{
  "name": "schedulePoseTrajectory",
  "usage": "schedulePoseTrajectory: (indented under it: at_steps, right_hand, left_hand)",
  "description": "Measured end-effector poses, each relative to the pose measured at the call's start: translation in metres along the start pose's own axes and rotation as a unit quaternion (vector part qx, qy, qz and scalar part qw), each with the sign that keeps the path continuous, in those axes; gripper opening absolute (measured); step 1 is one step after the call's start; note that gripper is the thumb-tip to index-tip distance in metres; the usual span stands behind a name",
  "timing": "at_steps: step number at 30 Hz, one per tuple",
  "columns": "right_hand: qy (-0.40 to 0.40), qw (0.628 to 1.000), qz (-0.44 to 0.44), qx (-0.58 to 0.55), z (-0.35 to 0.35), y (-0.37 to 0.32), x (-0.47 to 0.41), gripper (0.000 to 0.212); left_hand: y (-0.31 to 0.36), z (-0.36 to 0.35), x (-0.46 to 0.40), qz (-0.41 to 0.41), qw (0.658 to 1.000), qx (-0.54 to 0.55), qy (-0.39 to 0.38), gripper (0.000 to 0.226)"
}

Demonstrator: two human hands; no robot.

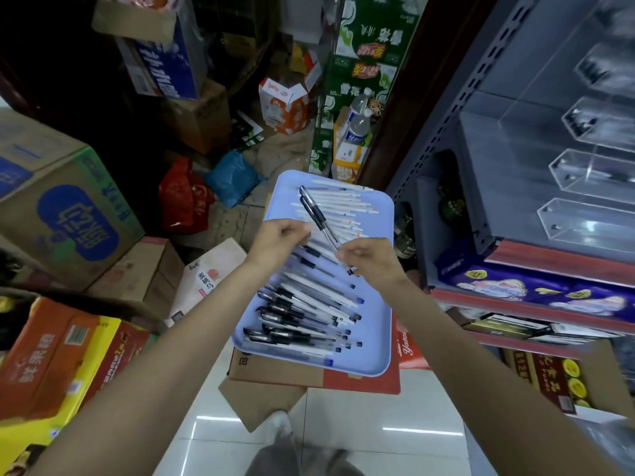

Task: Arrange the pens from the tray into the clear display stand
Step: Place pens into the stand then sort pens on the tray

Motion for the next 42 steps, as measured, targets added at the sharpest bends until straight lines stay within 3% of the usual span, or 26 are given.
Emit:
schedulePoseTrajectory:
  at_steps: [3, 6, 10, 13, 15, 17, 20, 26, 29, 37, 42]
  right_hand:
    - [-0.012, 0.999, 0.01, -0.049, 0.005, -0.029, 0.006, 0.006]
    - [-0.011, 0.998, 0.031, -0.054, 0.024, -0.056, 0.017, 0.006]
    - [0.078, 0.991, 0.082, 0.076, 0.078, -0.089, 0.037, 0.014]
    - [0.151, 0.977, 0.147, 0.014, 0.128, -0.113, 0.054, 0.034]
    - [0.156, 0.97, 0.183, -0.03, 0.16, -0.121, 0.062, 0.038]
    - [0.152, 0.964, 0.207, -0.065, 0.191, -0.122, 0.068, 0.029]
    - [0.16, 0.958, 0.222, -0.084, 0.237, -0.116, 0.073, 0.016]
    - [0.209, 0.945, 0.22, -0.119, 0.345, -0.11, 0.073, 0.013]
    - [0.215, 0.95, 0.206, -0.09, 0.39, -0.1, 0.06, 0.015]
    - [0.166, 0.968, 0.178, 0.051, 0.422, -0.081, 0.03, 0.015]
    - [0.145, 0.929, 0.22, 0.26, 0.419, -0.083, 0.016, 0.008]
  left_hand:
    - [0.043, -0.007, 0.005, -0.009, 0.996, 0.078, -0.05, 0.029]
    - [0.085, -0.016, 0.005, -0.048, 0.992, 0.097, -0.06, 0.022]
    - [0.136, -0.033, 0.009, -0.171, 0.982, -0.047, -0.065, 0.021]
    - [0.178, -0.053, 0.02, -0.275, 0.925, -0.256, -0.058, 0.029]
    - [0.204, -0.071, 0.027, -0.338, 0.874, -0.345, -0.043, 0.021]
    - [0.225, -0.091, 0.03, -0.373, 0.842, -0.388, -0.027, 0.013]
    - [0.254, -0.124, 0.029, -0.394, 0.819, -0.416, -0.003, 0.012]
    - [0.295, -0.174, 0.021, -0.373, 0.825, -0.405, 0.129, 0.027]
    - [0.308, -0.198, 0.019, -0.38, 0.845, -0.354, 0.128, 0.032]
    - [0.315, -0.236, 0.023, -0.385, 0.847, -0.343, 0.129, 0.032]
    - [0.317, -0.242, 0.027, -0.367, 0.863, -0.313, 0.153, 0.012]
Point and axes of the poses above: each hand's wrist, its own x-axis away from the middle knuckle, its own z-axis out of the back of the hand, y = z × x, the point moved 1 cm from there along -x, towards the middle knuckle, and after that the axes turned 13 degrees about -x, right-handed, at the moved point
